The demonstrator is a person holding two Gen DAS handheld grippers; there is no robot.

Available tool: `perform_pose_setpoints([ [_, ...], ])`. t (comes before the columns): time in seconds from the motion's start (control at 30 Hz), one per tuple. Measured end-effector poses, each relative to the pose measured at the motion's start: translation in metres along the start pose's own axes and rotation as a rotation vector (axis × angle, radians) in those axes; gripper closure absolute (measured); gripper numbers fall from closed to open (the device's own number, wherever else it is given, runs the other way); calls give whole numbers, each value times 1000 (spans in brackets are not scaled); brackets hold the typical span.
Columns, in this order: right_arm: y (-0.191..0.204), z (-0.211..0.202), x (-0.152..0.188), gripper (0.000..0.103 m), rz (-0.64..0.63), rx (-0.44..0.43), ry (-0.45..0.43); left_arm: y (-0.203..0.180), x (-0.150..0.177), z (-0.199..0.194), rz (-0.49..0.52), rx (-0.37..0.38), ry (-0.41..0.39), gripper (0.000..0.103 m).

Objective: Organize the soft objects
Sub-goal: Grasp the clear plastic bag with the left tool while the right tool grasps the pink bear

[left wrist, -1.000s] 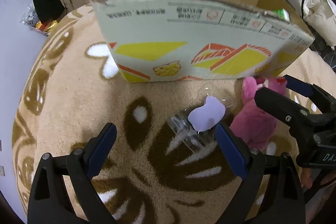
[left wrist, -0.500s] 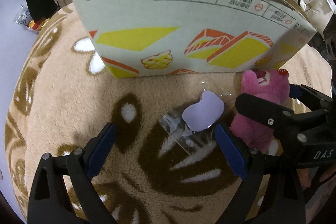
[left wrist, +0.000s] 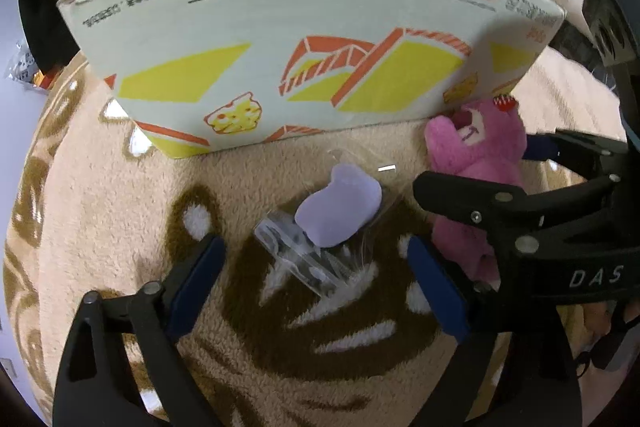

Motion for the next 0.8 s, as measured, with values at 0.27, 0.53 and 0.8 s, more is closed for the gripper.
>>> perform_pose_setpoints([
  [0.27,-6,-5,1,13,-6,16,14,-6,-1,3,26,0,-25,33],
  [0.53,-6,-6,5,18,35,16,17,7,4,-1,-19,15,-24,46],
  [0.8,-1,-17,9,20,4,57,-19,-1,10,-21,-37,-7,-23,48],
])
Point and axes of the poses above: each gripper's, at about its wrist camera, not at the fingertips, and z roughly the way its jaws point, y to its left, x to its underside, the point moved 8 cm from there along z, roughly the way its jaws point, and after that the axes turned 8 degrees about y, right-handed, at the moved point
